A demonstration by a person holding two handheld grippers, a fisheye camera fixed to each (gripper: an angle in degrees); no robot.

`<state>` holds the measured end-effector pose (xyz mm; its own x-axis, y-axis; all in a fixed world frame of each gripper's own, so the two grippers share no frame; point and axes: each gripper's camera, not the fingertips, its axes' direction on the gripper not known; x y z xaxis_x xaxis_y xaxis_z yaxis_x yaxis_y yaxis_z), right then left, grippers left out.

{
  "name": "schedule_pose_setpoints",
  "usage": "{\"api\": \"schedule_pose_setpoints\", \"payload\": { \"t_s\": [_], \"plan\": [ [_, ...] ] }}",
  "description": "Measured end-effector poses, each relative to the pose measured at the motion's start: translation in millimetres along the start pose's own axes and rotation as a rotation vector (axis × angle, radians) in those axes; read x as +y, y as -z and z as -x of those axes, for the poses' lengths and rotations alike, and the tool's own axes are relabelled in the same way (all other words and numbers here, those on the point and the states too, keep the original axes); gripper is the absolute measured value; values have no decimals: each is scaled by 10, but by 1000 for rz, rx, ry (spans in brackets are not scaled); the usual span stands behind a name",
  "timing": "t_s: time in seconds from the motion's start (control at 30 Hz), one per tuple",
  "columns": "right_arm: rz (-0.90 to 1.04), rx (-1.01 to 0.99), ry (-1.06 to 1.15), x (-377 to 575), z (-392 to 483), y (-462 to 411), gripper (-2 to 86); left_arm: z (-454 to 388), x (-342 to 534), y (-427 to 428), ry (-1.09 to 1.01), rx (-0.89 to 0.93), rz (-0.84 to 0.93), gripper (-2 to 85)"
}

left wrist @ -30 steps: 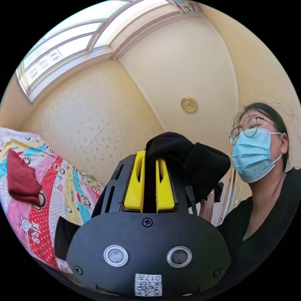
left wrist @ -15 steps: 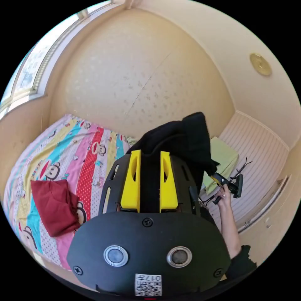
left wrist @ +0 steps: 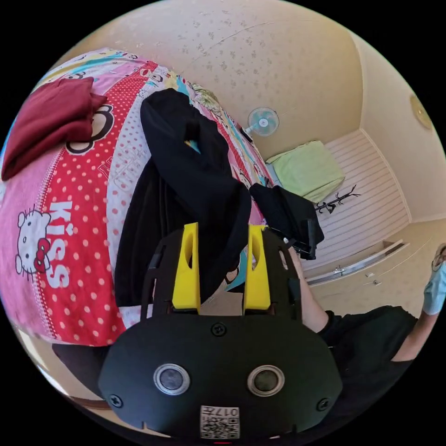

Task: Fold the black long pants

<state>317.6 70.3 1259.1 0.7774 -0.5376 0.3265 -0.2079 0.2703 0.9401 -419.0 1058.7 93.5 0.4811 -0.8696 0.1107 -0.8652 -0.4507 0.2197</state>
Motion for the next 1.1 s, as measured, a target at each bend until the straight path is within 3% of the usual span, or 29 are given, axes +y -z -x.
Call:
{"api": "schedule_pose_setpoints", "payload": {
  "t_s": [0.17, 0.27, 0.33, 0.43, 0.5, 0.57, 0.67, 0.73, 0.8, 0.87, 0.93, 1.1],
  "plan": [
    [-87, -71, -84, 411, -74, -386, 131, -240, 125, -187, -143, 8, 0, 155],
    [-56, 8, -32, 495, -22, -378, 48, 44, 134, -487, 23, -103, 209, 59],
    [-117, -81, 23, 625, -11, -148, 38, 256, 164, -179, 139, 153, 120, 35],
    [-224, -27, 35, 806, 15, 215, 34, 148, 88, 432, 164, 525, 17, 8],
    [-297, 55, -34, 923, -74, 447, 36, -75, 27, 883, 77, 618, -14, 3],
    [-352, 108, -102, 1047, -237, 624, 41, -212, 22, 1299, 14, 609, -33, 0],
    [-253, 232, -284, 1151, -538, 644, 76, -116, 191, 1855, 129, 463, -43, -1],
    [-312, 149, -273, 1363, -512, 741, 106, 46, 388, 2217, 202, 317, -70, 0],
    [-352, 83, -172, 1463, -281, 771, 115, 269, 547, 2435, 281, 325, -116, 2],
    [-307, 31, -36, 1455, 53, 673, 124, 530, 669, 2602, 353, 406, -173, 3],
    [-120, -102, 138, 1379, 490, 330, 136, 834, 737, 2813, 420, 472, -216, 5],
    [193, -297, 293, 1676, 1118, -587, 151, 1125, 769, 3349, 485, 399, -280, 5]
  ]
}}
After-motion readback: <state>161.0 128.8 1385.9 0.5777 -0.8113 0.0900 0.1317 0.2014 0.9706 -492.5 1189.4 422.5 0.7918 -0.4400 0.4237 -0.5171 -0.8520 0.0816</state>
